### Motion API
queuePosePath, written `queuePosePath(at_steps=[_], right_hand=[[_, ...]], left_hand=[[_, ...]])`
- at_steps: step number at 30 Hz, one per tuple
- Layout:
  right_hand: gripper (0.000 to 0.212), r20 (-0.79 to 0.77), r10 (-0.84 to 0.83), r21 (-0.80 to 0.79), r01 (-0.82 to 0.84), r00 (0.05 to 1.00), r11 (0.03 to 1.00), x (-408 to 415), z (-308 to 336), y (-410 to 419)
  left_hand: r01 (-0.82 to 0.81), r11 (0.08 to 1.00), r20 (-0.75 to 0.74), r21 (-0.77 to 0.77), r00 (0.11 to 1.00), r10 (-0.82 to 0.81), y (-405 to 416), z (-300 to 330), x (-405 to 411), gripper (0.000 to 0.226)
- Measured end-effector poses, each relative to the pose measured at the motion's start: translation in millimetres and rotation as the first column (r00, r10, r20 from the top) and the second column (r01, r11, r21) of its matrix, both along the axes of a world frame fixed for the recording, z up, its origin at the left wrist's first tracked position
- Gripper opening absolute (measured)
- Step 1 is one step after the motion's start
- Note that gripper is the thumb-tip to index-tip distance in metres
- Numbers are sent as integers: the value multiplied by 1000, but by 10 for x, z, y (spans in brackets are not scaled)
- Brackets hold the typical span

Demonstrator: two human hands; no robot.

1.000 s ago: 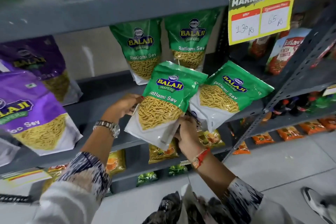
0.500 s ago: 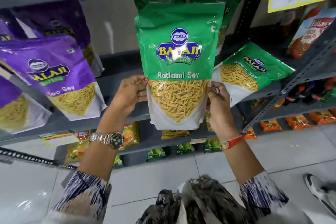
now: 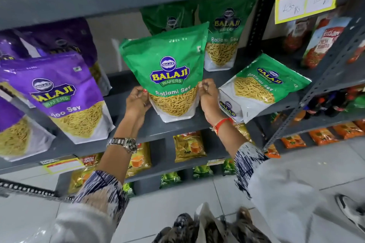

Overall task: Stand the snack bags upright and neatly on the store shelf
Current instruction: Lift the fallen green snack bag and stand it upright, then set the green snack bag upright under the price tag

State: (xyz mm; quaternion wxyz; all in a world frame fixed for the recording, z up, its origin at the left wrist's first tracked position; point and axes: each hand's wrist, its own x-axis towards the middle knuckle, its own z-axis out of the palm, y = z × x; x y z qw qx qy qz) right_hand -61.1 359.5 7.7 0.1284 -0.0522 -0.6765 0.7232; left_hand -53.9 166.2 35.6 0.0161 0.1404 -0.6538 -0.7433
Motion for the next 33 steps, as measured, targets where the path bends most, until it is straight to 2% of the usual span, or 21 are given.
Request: queuePosePath(at_steps=[2, 5, 9, 13, 15, 17, 19, 20, 21, 23, 26, 28, 30, 32, 33], right_hand=[[21, 32, 4, 9, -4, 999, 1000, -110, -27, -30], [11, 64, 19, 48, -23, 998, 999, -243, -60, -26], [10, 78, 41, 85, -48, 996, 995, -293, -39, -12], [11, 62, 73, 64, -77, 995, 995, -248, -14, 33], [9, -7, 54, 65, -53, 999, 996, -184, 40, 112], [17, -92, -9, 74, 16, 996, 997, -112, 77, 248], [16, -111, -123, 46, 129, 986, 991, -19, 132, 447], [15, -113, -210, 49, 217, 971, 975, 18, 165, 556], [14, -122, -306, 56, 314, 944, 948, 30, 183, 691], [12, -82, -483, 69, 488, 872, 870, 18, 207, 988], [20, 73, -655, 35, 654, 752, 756, -7, 118, 1394], [22, 239, -687, -20, 711, 686, 703, 4, 21, 1575], [26, 391, -670, -107, 755, 631, 647, 24, -118, 1756], [33, 532, -590, -76, 728, 607, 681, 40, -290, 1821], [30, 575, -507, -94, 667, 642, 739, 35, -401, 1842]], left_hand=[[-9, 1000, 8, 0, 1000, 9, 4, 12, -84, 23], [-31, 999, 29, -16, 999, 31, 0, 26, -183, 21], [-64, 998, 46, -21, 997, 65, 29, -14, -211, 18], [-223, 975, -3, 6, 975, 223, 121, -80, -200, 13], [-410, 912, -131, 16, 903, 409, 213, -134, -153, 17], [-633, 773, -335, -35, 737, 587, 365, -144, -54, 23], [-741, 669, -529, -57, 591, 609, 627, -97, 55, 22], [-734, 674, -601, -76, 573, 557, 785, -78, 112, 19], [-696, 709, -653, -114, 590, 474, 968, -79, 147, 15], [-508, 818, -690, -270, 694, 203, 1351, -87, 168, 12], [-156, 822, -555, -547, 803, -217, 1857, -59, 46, 18], [-36, 775, -417, -632, 857, -301, 2081, 15, -172, 25], [85, 690, -211, -719, 918, -334, 2295, 92, -487, 31], [287, 643, 26, -710, 923, -383, 2447, 136, -765, 29], [376, 641, 127, -669, 908, -400, 2487, 91, -915, 23]])
